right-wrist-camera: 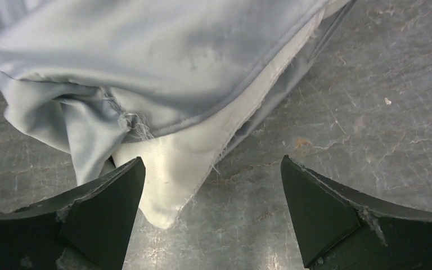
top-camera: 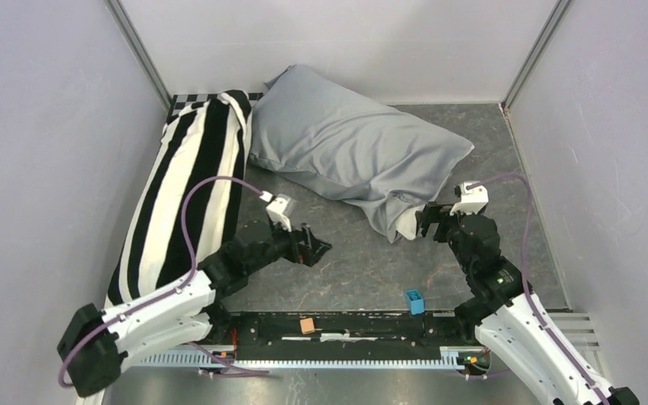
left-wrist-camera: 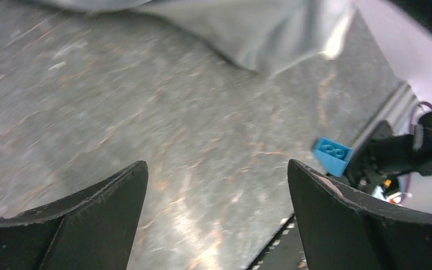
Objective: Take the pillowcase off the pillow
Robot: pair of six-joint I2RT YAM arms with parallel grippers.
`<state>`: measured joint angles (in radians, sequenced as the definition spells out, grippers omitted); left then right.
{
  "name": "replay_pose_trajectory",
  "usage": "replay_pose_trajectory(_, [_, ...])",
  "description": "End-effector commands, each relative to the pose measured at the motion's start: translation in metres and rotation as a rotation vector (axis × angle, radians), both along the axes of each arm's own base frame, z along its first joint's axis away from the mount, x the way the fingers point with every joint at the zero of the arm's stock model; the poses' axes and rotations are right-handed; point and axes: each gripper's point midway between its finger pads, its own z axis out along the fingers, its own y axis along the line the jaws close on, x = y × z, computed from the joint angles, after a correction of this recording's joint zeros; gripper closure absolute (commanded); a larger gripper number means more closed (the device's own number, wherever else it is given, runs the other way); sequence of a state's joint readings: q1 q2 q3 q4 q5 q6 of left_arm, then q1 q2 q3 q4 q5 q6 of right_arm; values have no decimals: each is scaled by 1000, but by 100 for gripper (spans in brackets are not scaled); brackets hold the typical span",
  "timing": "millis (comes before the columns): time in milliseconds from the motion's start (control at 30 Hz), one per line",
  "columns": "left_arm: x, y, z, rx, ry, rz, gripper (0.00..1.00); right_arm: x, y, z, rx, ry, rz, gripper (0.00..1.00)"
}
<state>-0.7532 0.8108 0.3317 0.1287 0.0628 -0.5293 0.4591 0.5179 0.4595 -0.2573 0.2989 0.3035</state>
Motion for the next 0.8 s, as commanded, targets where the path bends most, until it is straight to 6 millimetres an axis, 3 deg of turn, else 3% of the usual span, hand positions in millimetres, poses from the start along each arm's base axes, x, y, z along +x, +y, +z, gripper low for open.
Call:
replay_pose_trajectory(0, [3,-38,65,47,-166,-12,0,0,2,2,52,-13,-14,2])
replay_pose_trajectory(133, [8,-72,92,158,-182,-66,0,-4,4,17,84,-44,4,2])
replay_pose_trajectory(367, [41,-115,111,379,-251,-61,1,-19,-12,35,132,-133,-46,2])
replay_pose_trajectory(633, [74,-172,120,595,-320,-125,1,-29,-25,39,131,-177,-76,2])
replay_pose_trajectory(767, [80,-199,106,667,-326,-228,9,-30,-28,36,128,-176,-92,2])
